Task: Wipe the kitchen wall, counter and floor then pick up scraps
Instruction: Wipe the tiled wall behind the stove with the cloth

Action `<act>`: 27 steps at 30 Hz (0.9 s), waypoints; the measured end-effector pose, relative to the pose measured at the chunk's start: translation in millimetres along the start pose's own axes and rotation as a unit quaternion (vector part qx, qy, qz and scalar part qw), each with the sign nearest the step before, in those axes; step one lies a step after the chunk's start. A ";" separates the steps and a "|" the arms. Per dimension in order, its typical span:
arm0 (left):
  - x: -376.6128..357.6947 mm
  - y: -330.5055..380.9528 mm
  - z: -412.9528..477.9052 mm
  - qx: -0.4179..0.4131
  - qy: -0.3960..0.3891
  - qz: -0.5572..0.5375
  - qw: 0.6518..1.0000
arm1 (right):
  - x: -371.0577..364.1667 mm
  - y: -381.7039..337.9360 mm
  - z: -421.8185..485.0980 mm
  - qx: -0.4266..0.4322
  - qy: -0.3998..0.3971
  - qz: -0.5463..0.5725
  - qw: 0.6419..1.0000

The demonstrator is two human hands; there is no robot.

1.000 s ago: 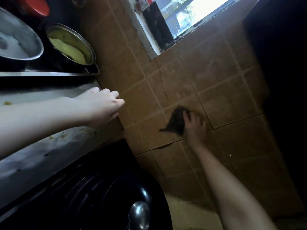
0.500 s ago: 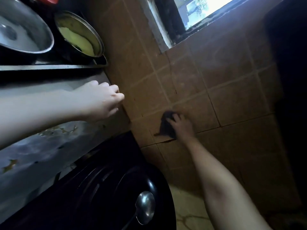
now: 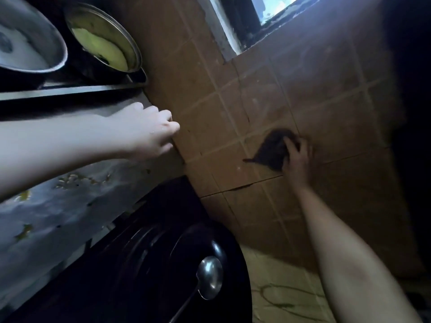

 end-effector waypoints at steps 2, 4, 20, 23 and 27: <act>1.9 10.0 -1.6 -0.004 0.002 0.002 1.000 | 21.4 10.9 18.2 -0.057 0.074 0.017 0.995; 2.1 19.8 -4.8 -0.013 -0.001 0.012 1.000 | 32.9 14.9 25.4 -0.075 0.119 0.011 0.990; 3.5 85.6 -46.1 0.003 0.005 0.034 0.999 | -144.6 -33.9 -134.9 0.292 -0.212 -0.253 0.898; 2.6 84.5 -46.3 0.019 0.012 0.028 0.999 | -130.3 -53.3 -111.4 0.285 -0.129 -0.241 0.919; -13.9 82.5 -46.3 0.036 -0.009 0.028 0.999 | -106.0 -83.6 -63.7 0.225 -0.051 -0.183 0.956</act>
Point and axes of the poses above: each hand's wrist, its own z-axis towards the middle knuckle, its own x-axis out of the back of the hand, y = z × x, the point moved 5 cm from there along z, towards the middle knuckle, and after that the axes turned 7 degrees about z, right-handed, at the moved point
